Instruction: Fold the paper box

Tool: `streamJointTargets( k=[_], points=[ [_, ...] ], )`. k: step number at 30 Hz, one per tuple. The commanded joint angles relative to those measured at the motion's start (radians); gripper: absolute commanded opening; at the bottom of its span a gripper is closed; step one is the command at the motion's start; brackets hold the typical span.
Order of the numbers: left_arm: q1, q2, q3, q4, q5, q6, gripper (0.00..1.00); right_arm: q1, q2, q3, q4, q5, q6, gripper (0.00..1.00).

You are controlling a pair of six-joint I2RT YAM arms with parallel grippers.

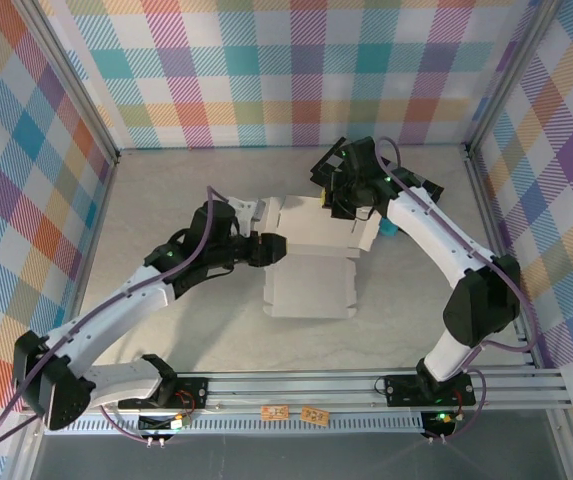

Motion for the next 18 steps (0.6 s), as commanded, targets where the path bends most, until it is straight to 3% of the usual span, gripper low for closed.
streamJointTargets(
  k=[1, 5, 9, 11, 13, 16, 18],
  points=[
    [0.01, -0.062, 0.01, -0.098, 0.028, 0.012, 0.53, 0.005, -0.02, -0.014, -0.014, 0.012, -0.038, 0.0],
    [0.109, -0.066, 0.052, -0.24, -0.16, 0.019, 0.46, 0.008, -0.004, -0.004, -0.03, -0.014, -0.086, 0.0],
    [0.237, -0.056, 0.023, -0.239, -0.23, 0.006, 0.33, 0.021, 0.007, -0.007, -0.028, -0.016, -0.146, 0.0],
    [0.328, -0.011, -0.002, -0.222, -0.184, -0.013, 0.26, 0.027, 0.019, -0.007, -0.028, -0.03, -0.194, 0.0],
    [0.386, 0.055, -0.026, -0.16, -0.069, -0.01, 0.22, 0.04, 0.015, -0.041, 0.012, -0.034, -0.218, 0.0],
    [0.381, 0.116, -0.08, -0.017, 0.038, 0.042, 0.22, 0.062, 0.014, -0.112, 0.142, -0.065, -0.235, 0.0],
    [0.36, 0.131, -0.116, 0.044, 0.051, 0.098, 0.21, 0.079, 0.023, -0.136, 0.218, -0.065, -0.257, 0.0]
  ],
)
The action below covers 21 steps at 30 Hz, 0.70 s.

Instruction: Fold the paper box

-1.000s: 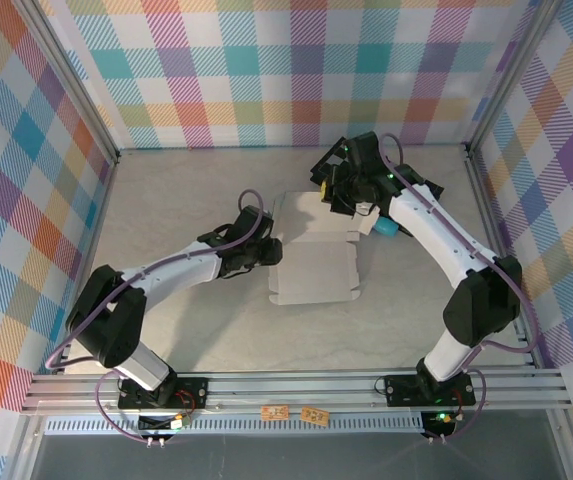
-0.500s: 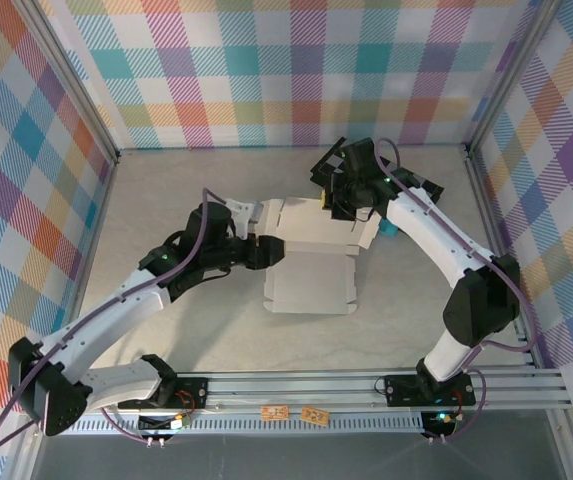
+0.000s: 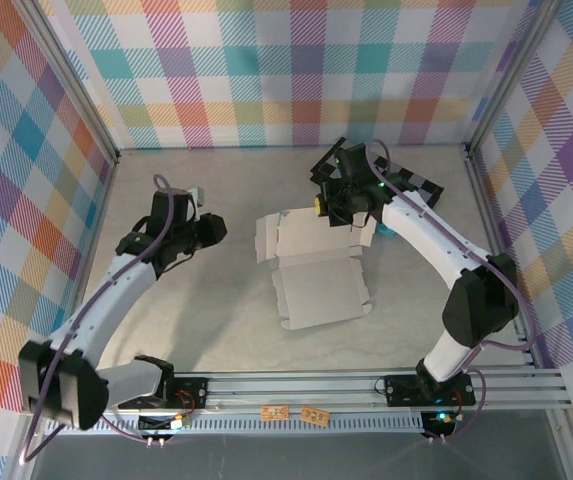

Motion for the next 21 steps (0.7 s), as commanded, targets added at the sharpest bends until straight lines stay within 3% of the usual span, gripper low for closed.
streamJointTargets(
  k=[1, 5, 12, 21],
  points=[
    [-0.028, 0.009, -0.06, 0.123, 0.098, 0.095, 0.21, 0.028, 0.025, -0.039, 0.171, -0.03, -0.077, 0.0],
    [-0.061, -0.007, -0.138, 0.149, 0.028, 0.112, 0.21, 0.07, 0.053, -0.091, 0.375, -0.02, -0.117, 0.0],
    [-0.053, -0.103, -0.23, 0.111, -0.205, 0.048, 0.23, 0.105, 0.124, -0.1, 0.523, -0.052, -0.167, 0.0],
    [-0.026, -0.114, -0.244, 0.052, -0.285, 0.018, 0.24, 0.12, 0.177, -0.204, 0.781, -0.172, -0.253, 0.0]
  ],
)
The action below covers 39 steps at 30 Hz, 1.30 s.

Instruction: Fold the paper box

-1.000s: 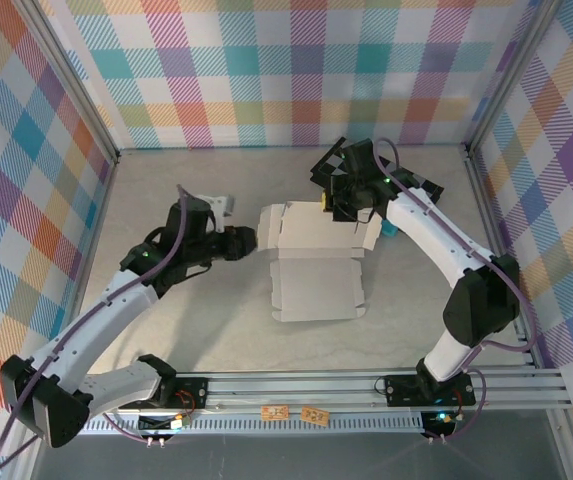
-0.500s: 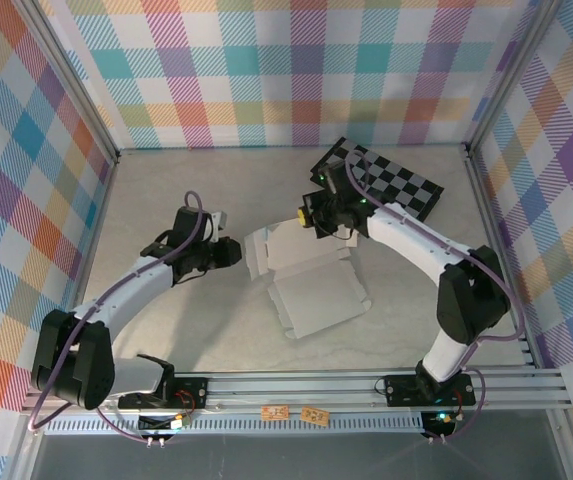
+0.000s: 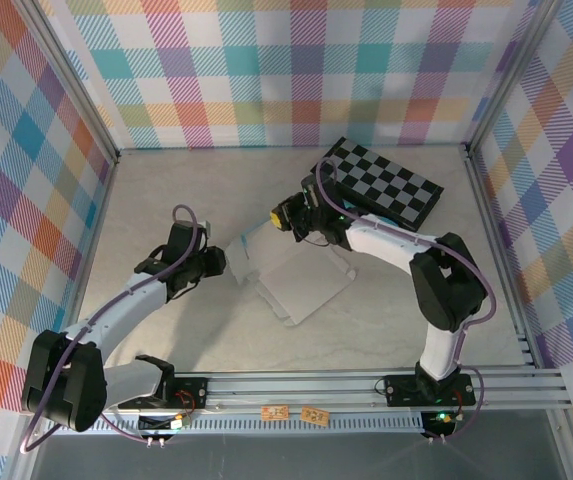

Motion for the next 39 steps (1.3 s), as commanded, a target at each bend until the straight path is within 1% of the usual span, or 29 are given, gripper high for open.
streamJointTargets(
  k=[1, 4, 7, 10, 14, 17, 22, 26, 30, 33, 35, 36, 39],
  points=[
    [0.015, -0.025, -0.021, -0.022, -0.045, -0.028, 0.24, 0.009, 0.02, -0.033, 0.171, -0.056, -0.057, 0.0],
    [0.027, -0.02, -0.015, -0.035, -0.048, -0.034, 0.25, 0.002, 0.039, -0.025, 0.188, -0.091, -0.08, 0.0],
    [0.042, -0.013, -0.013, -0.032, -0.013, -0.023, 0.26, -0.005, 0.043, -0.043, 0.198, -0.098, -0.101, 0.0],
    [0.045, -0.003, -0.019, -0.036, 0.014, -0.002, 0.26, -0.022, 0.039, -0.091, 0.274, -0.118, -0.108, 0.0],
    [0.047, -0.007, -0.053, -0.002, 0.054, 0.005, 0.25, -0.049, 0.067, -0.137, 0.419, -0.216, -0.131, 0.0],
    [0.046, -0.018, -0.075, 0.036, 0.07, 0.003, 0.24, -0.058, 0.056, -0.203, 0.483, -0.245, -0.142, 0.0],
    [0.045, -0.036, -0.089, 0.042, 0.095, 0.009, 0.24, -0.08, 0.039, -0.303, 0.614, -0.281, -0.138, 0.0],
    [0.045, -0.046, -0.09, 0.042, 0.102, 0.005, 0.24, -0.089, 0.048, -0.335, 0.652, -0.312, -0.138, 0.0],
    [0.045, -0.051, -0.081, 0.039, 0.091, -0.011, 0.24, -0.088, 0.075, -0.261, 0.715, -0.299, -0.081, 0.0],
    [0.045, -0.05, -0.062, 0.027, 0.072, -0.028, 0.24, -0.088, 0.114, -0.138, 0.74, -0.284, -0.036, 0.0],
    [0.047, -0.05, -0.042, 0.015, 0.035, -0.039, 0.25, -0.088, 0.151, -0.056, 0.756, -0.283, -0.007, 0.0],
    [0.047, -0.049, -0.033, -0.025, 0.013, -0.044, 0.25, -0.088, 0.163, -0.033, 0.756, -0.284, -0.003, 0.0],
    [0.049, -0.051, -0.002, -0.078, -0.052, -0.048, 0.25, -0.091, 0.185, -0.022, 0.751, -0.292, -0.015, 0.0]
  ],
)
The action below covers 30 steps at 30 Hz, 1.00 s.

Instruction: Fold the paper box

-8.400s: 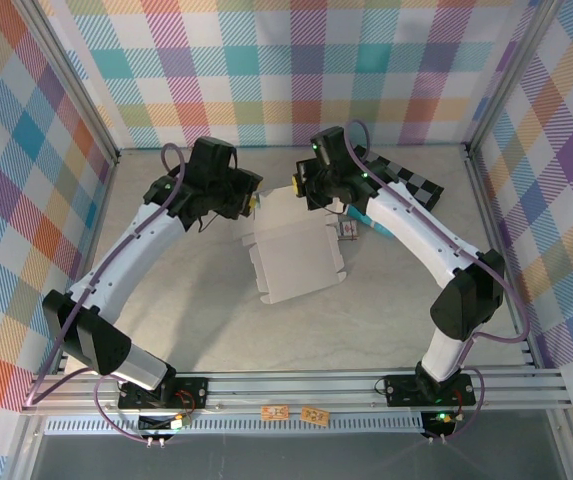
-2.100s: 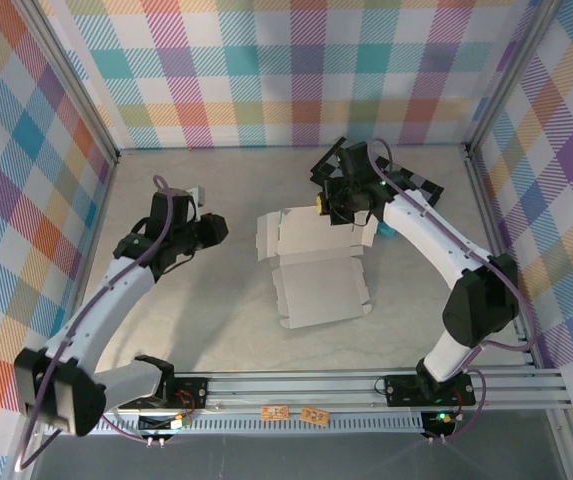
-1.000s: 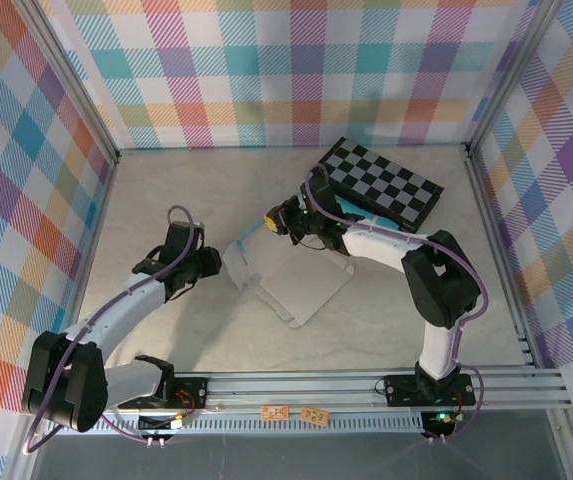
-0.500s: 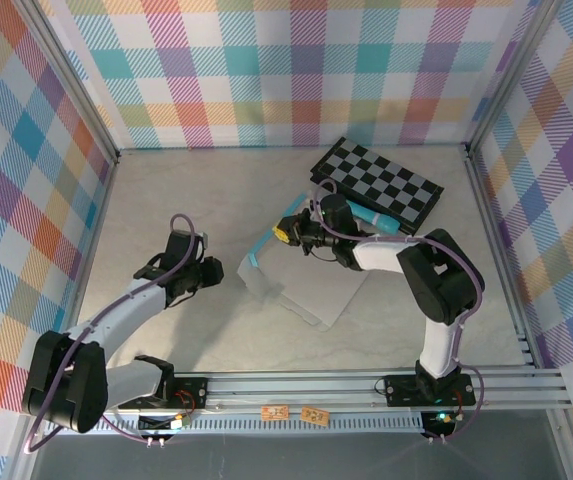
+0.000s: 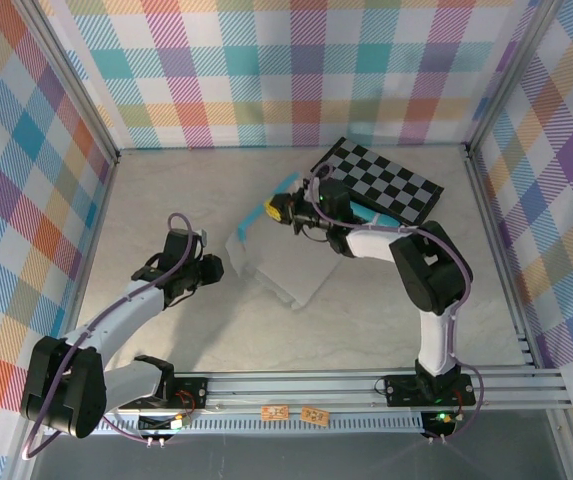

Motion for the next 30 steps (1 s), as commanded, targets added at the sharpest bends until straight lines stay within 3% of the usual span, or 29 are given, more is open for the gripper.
streamJointTargets(
  k=[1, 12, 20, 30],
  points=[
    [0.013, -0.018, 0.058, -0.075, -0.087, -0.018, 0.25, -0.006, 0.033, -0.005, 0.074, -0.017, 0.014, 0.0],
    [0.02, -0.026, 0.066, -0.136, -0.141, -0.013, 0.25, -0.023, 0.143, -0.236, 0.4, -0.043, 0.052, 0.0],
    [0.02, -0.016, 0.036, -0.045, -0.031, 0.029, 0.27, -0.034, 0.091, -0.285, 0.286, -0.048, 0.006, 0.0],
    [0.024, 0.142, 0.031, 0.213, 0.138, 0.212, 0.28, -0.035, 0.058, -0.111, -0.028, -0.08, -0.047, 0.0]
  ],
)
